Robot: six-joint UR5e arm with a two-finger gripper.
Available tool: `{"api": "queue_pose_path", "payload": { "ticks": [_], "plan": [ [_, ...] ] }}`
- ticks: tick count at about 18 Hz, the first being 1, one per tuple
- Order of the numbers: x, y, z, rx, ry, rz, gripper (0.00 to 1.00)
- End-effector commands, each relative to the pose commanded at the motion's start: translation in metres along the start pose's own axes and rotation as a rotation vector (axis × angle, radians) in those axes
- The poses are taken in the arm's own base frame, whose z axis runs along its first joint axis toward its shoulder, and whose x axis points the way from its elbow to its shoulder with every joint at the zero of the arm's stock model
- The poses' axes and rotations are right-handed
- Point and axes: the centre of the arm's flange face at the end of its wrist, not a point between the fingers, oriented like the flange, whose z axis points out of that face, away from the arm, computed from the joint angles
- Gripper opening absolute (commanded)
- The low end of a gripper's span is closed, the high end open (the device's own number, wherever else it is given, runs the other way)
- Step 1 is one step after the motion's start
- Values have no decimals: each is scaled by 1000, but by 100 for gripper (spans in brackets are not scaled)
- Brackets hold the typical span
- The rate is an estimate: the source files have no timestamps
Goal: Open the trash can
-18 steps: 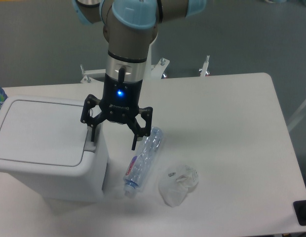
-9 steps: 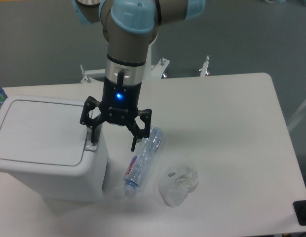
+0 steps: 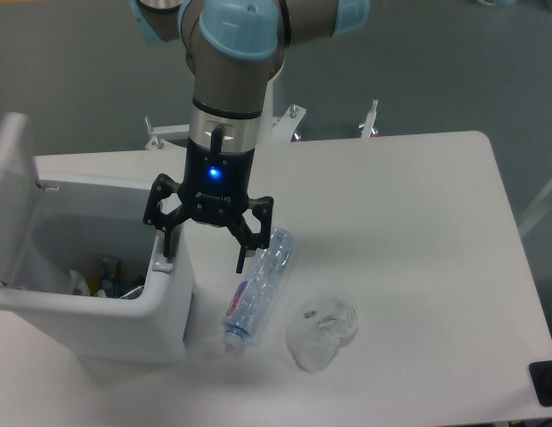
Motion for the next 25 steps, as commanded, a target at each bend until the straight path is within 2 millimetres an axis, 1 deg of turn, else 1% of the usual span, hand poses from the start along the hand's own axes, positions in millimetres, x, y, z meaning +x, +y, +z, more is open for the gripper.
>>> {"api": "queue_pose_path", "payload": {
  "ticks": [5,7,8,10,12,13,14,16,17,18,20,21,22,23,24,25],
  "plan": [
    [-3,-5,-4,24,-15,8,100],
    [-18,-2,-6,23,-56,13,100],
    [-34,2,-8,16,-92,22,100],
    [-60,7,-6,-17,-160,57,100],
    [-96,16,-5,-42,-243,81,100],
    [-111,20,-3,-51,-264,93,100],
    [-129,25,-3,-60,-276,94,100],
    [-173,47,7,-106,-285,78,100],
    [-187,56,9,-121,-288,76,100],
    [-198,64,19,-145,-281,81,100],
    [-236,87,29,-198,-294,61,100],
    [-250,95,28,-218,-306,63,100],
    [-258,101,27,-237,-307,85,100],
    [-268,111,35,-264,-289,114,100],
    [-274,124,48,-311,-256,148,100],
    [-272,135,54,-355,-240,193,100]
  ]
}}
